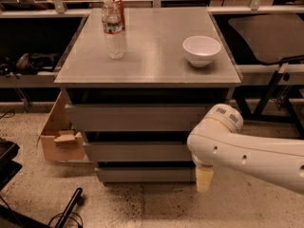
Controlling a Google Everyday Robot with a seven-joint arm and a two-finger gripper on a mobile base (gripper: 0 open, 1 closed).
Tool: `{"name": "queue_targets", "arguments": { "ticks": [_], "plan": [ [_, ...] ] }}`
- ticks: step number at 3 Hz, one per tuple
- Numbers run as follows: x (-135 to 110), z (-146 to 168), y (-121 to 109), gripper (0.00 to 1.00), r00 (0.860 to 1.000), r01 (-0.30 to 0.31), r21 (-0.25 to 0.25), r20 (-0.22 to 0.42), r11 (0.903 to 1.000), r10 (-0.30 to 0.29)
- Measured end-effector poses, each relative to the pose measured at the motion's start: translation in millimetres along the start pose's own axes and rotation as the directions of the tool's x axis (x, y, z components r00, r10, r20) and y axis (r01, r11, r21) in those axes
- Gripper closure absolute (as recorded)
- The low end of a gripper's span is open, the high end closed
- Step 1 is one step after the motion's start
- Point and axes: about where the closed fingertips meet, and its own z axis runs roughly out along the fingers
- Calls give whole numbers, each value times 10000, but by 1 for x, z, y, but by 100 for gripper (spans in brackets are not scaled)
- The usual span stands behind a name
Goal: Open bottom drawer
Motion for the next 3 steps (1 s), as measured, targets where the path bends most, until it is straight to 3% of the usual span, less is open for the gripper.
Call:
{"name": "queue_targets", "arguments": {
  "ticks": [3],
  "plan": [
    [-69,168,44,0,9945,443,-1136,989,9925,-331]
  ]
}}
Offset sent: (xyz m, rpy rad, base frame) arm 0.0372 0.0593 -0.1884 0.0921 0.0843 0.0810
